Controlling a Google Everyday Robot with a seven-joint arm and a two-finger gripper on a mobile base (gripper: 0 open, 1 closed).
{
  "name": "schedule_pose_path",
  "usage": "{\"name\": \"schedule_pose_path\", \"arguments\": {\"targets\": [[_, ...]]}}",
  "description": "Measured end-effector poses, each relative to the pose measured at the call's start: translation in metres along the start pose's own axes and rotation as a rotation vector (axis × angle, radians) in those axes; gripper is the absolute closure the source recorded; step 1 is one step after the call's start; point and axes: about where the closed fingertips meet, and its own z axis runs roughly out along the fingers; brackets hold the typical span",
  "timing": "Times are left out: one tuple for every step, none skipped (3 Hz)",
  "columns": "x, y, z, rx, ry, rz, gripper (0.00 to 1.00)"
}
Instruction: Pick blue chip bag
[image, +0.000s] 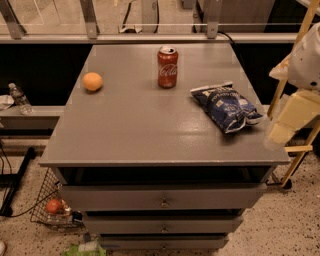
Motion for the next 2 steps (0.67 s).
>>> {"name": "schedule_pose_path", "arguments": {"targets": [[0.000, -0.025, 0.045, -0.067, -0.068, 0.120, 0.00], [-0.005, -0.041, 0.094, -0.115, -0.049, 0.170, 0.00]]}}
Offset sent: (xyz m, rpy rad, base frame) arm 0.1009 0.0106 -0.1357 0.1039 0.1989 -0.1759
